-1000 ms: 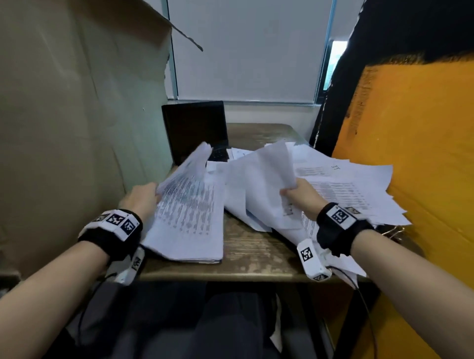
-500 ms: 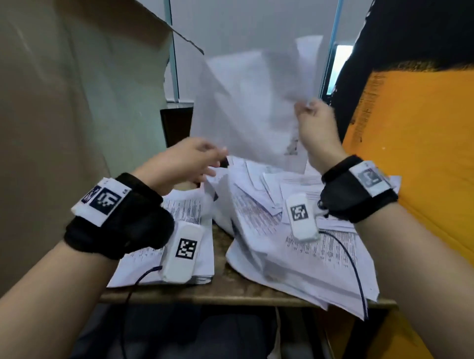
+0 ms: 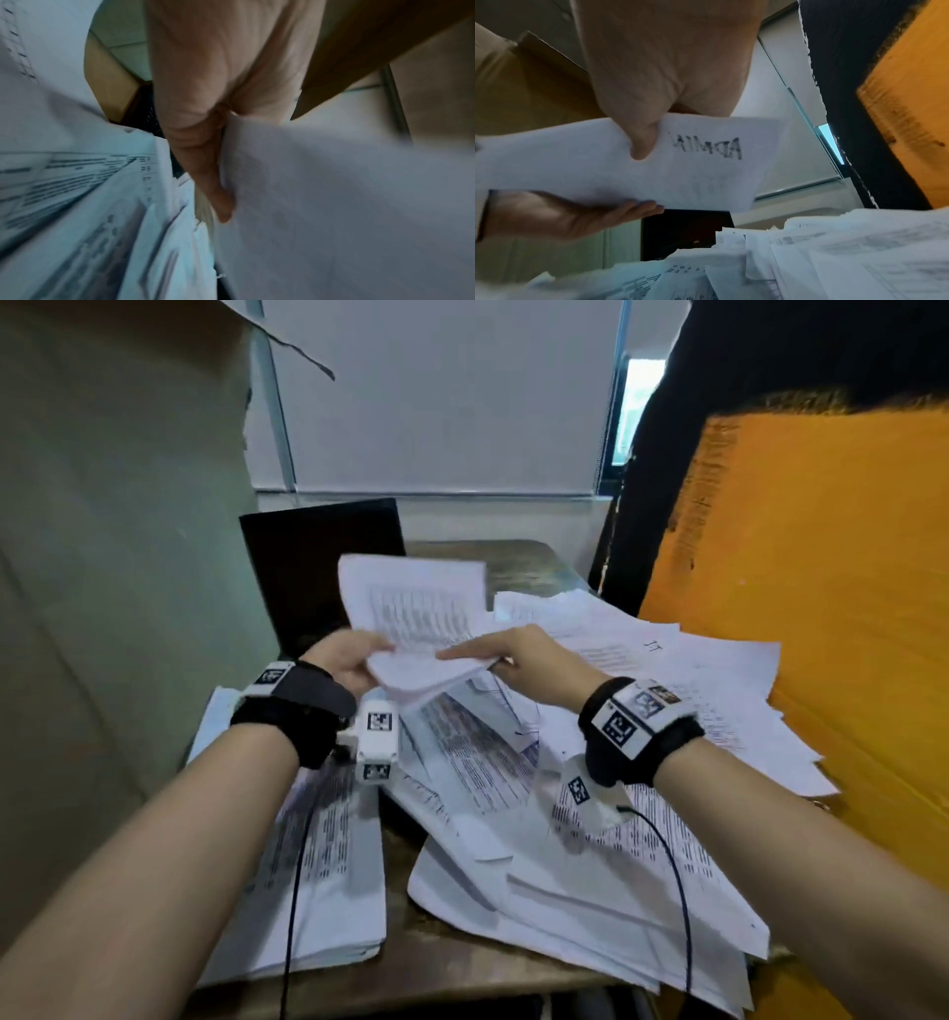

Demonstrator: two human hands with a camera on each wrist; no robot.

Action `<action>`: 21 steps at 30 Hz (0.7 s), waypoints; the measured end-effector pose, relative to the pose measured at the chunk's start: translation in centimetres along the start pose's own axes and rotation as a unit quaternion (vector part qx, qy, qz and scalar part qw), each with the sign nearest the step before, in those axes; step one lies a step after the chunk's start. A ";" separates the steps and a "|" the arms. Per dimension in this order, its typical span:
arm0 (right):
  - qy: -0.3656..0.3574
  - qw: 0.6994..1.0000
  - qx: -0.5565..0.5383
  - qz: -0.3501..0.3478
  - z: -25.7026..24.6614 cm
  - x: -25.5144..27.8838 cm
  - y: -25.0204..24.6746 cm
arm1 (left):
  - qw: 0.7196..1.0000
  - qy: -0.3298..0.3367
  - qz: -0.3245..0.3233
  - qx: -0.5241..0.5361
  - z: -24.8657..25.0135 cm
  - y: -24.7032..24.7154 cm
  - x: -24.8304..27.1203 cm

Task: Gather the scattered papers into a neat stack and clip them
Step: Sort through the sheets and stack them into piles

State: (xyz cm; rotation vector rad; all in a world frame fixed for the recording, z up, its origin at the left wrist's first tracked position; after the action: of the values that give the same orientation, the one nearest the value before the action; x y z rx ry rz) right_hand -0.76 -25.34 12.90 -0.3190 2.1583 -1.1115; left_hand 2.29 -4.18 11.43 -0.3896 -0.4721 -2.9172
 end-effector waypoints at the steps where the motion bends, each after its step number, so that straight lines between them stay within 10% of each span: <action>1: 0.013 1.000 -0.020 -0.002 0.5 -0.2 0.1 | 0.999 0.003 0.036 -0.038 -0.8 -0.3 -1.5; 8: 0.305 0.950 0.044 -0.041 8.7 -2.3 -0.5 | 0.990 -0.057 0.113 0.054 -2.2 -4.0 -8.1; 13: 0.317 0.920 0.123 -0.197 10.7 -3.0 4.2 | 0.993 -0.084 0.078 0.034 -3.6 -4.6 -5.3; 21: 0.294 0.894 0.249 -0.227 11.7 -5.1 7.8 | 0.993 -0.110 0.034 -0.027 -6.4 -7.5 -5.0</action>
State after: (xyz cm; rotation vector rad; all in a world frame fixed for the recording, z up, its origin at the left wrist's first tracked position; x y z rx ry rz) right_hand 11.53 -25.41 4.35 -0.2756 2.2302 -2.2131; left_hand 4.15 1.30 2.02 -0.7268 -0.4000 -2.8397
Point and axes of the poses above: each hand's wrist, its own x-axis away from the middle knuckle, its own y-axis out of the palm, z = x × y, the point moved 1 cm from there along -x, towards the middle knuckle, and after that the axes turned 10 degrees about z, right-handed, at the moved point
